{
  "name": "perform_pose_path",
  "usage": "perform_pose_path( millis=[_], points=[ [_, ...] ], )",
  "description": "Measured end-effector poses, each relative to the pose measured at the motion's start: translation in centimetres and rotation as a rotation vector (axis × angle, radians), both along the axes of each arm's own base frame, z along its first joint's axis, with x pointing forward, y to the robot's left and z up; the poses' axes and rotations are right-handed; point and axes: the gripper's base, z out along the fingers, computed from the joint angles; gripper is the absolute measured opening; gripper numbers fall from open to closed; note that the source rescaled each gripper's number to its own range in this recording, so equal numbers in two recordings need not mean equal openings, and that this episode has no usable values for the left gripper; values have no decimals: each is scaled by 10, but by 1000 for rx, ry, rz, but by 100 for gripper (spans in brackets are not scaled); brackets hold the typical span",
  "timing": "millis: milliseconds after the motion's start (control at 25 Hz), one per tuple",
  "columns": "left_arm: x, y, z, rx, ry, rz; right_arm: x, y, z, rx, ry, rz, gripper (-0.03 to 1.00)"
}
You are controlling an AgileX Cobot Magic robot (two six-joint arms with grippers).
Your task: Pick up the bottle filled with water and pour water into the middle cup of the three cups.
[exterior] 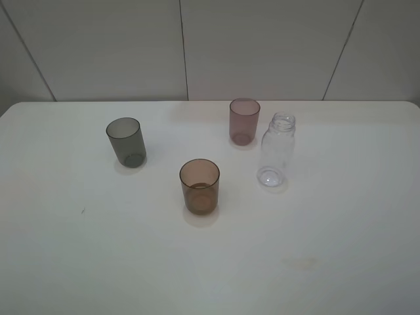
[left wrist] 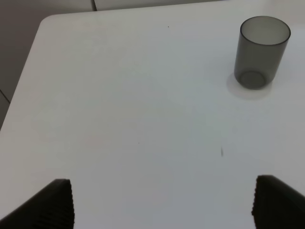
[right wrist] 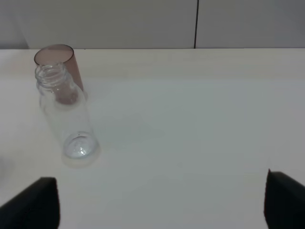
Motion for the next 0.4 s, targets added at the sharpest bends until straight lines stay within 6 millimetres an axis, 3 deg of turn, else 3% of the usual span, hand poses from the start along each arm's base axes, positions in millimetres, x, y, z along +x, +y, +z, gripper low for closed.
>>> perform_pose_path(
  millis=[400],
  points=[
    [0, 0, 0, 0, 0, 0, 0, 0, 0, 0, 0, 0, 78]
  ],
)
